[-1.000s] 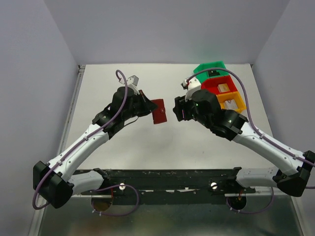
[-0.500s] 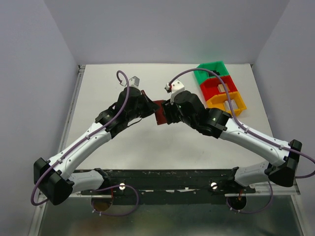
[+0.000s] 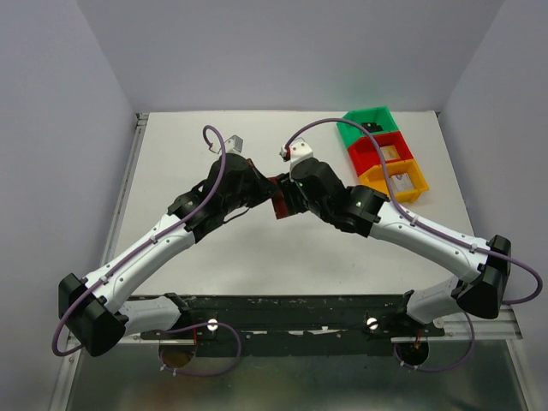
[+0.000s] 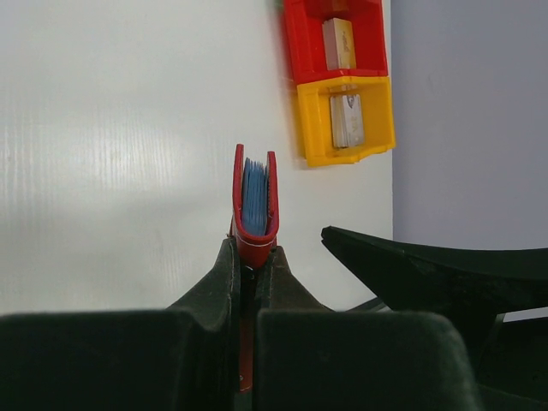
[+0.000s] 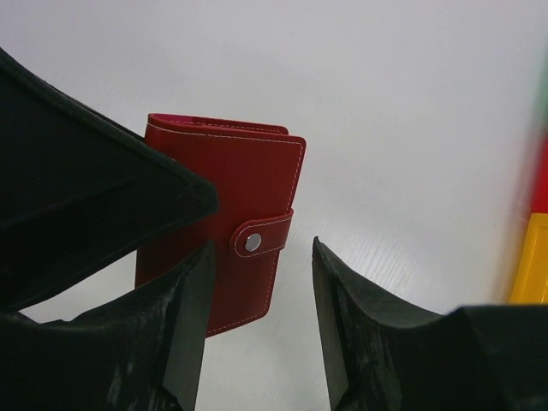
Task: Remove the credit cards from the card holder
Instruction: Open the card holder.
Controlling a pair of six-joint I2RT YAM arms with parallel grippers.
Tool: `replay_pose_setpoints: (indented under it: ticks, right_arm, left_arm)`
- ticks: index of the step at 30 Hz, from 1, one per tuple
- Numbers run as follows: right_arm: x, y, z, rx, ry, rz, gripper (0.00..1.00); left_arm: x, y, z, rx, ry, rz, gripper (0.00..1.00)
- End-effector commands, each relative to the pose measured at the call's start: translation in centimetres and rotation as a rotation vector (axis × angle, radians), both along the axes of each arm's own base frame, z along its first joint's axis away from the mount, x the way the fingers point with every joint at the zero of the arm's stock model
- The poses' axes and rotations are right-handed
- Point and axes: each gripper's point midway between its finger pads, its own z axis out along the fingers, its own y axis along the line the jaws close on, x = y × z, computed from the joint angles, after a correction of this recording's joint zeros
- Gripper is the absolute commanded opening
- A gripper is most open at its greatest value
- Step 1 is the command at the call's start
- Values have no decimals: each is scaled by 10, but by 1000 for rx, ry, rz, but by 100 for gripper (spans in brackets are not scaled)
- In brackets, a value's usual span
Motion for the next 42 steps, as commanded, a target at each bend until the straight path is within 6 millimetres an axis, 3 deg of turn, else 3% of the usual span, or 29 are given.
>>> replay_pose_setpoints:
  ticks: [1,20,42]
  right_arm:
    - [6,1,2,-13,-6,-44,56]
    - [13,-3,-19,-106,14,-88,39]
    - [11,-2,-30,-135,47,-85,5]
  left_arm:
    - [2,-4,18,-46,-35,15,0]
    - [-3,-10,27,-72,-67,-22,0]
    - [-6,-7,24,-70,-73,-16,0]
